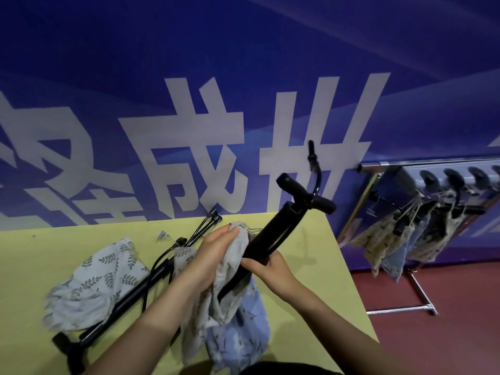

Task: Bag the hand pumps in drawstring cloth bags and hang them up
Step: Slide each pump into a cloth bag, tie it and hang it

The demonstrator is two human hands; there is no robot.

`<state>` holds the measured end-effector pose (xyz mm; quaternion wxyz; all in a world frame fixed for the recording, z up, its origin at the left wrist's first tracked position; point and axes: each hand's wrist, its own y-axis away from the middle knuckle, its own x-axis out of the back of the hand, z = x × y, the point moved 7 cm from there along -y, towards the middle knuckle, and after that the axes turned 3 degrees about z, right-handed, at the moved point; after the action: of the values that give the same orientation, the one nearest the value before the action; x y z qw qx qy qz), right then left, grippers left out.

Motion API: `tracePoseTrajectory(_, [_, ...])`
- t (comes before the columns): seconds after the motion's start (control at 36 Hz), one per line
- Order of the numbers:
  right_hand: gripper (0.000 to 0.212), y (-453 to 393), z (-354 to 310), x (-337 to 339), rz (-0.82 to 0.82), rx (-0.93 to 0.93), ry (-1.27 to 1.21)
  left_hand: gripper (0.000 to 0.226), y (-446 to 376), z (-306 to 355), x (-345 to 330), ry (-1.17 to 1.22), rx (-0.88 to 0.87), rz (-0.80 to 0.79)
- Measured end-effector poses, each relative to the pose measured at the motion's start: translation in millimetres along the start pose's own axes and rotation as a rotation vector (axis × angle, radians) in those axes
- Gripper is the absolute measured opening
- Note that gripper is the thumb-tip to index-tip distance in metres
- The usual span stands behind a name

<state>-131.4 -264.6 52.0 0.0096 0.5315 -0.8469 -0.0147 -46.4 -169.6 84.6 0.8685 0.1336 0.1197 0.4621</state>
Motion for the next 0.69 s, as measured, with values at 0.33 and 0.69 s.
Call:
tracePoseTrajectory(0.33, [0.037,-5,-1,-9,-0.014,0.062,0.32,0.019,0,-1,13,0.113,0.033,0.086])
tracePoseTrajectory(0.69, [0.007,-14,-22,-20,0.112,0.134,0.084,0.04,7,-12,13,0.279,0.251,0.036])
